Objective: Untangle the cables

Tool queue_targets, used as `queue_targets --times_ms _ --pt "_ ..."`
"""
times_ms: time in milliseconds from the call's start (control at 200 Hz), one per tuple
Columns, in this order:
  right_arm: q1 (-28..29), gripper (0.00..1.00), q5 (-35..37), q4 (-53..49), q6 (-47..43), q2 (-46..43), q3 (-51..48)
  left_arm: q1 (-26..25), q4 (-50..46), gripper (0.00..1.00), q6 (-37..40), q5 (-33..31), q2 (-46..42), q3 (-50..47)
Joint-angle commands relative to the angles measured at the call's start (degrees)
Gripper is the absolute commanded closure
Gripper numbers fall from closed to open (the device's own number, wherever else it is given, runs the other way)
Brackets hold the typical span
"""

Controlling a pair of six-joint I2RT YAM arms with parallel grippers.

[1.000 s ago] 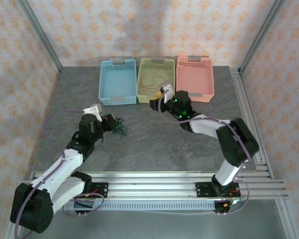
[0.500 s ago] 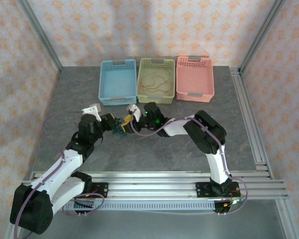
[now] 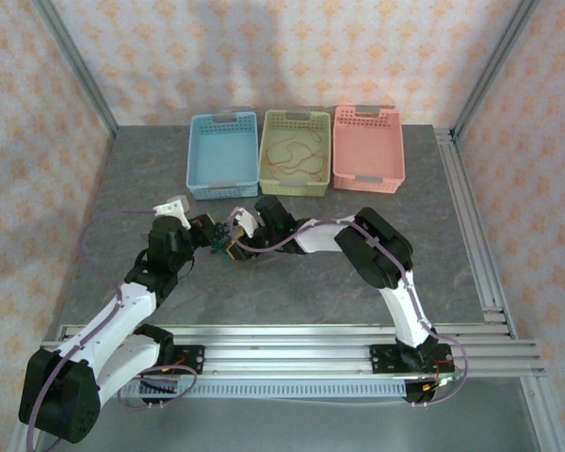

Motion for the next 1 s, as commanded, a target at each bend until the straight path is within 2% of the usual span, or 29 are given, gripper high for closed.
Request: queue_targets --times_ms 0,215,355,601,911,996 --pt "0.61 0.63 1.4 -3.4 -0.79 1.39 0.83 -0.33 -1.29 1.0 0.43 -1.47 -0.5 0.08" --pt "0.6 0.81 5.25 -4.6 -1.37 0.85 0.86 -0.33 -1.63 1.0 0.27 -1.9 -0.59 0.15" --pt "0.36 1.0 9.19 -2.66 -1.68 -1.26 -1.03 -0.34 -2.14 1.0 0.08 -2.46 -0.83 0.08" --pt "-3.09 1.0 11.71 10.28 4.1 -6.84 -10.13 -0.28 -4.58 1.0 -1.5 -6.92 -1.38 0.08" --pt "-3.78 1.0 11.79 15.74 4.34 -8.65 -13.38 -0.31 -4.37 1.0 -1.46 -6.85 -1.65 -0.02" --pt "-3.65 0.72 8.65 17.09 5.15 -7.41 -12.99 -0.34 -4.1 1.0 -1.27 -6.5 -1.56 -0.1"
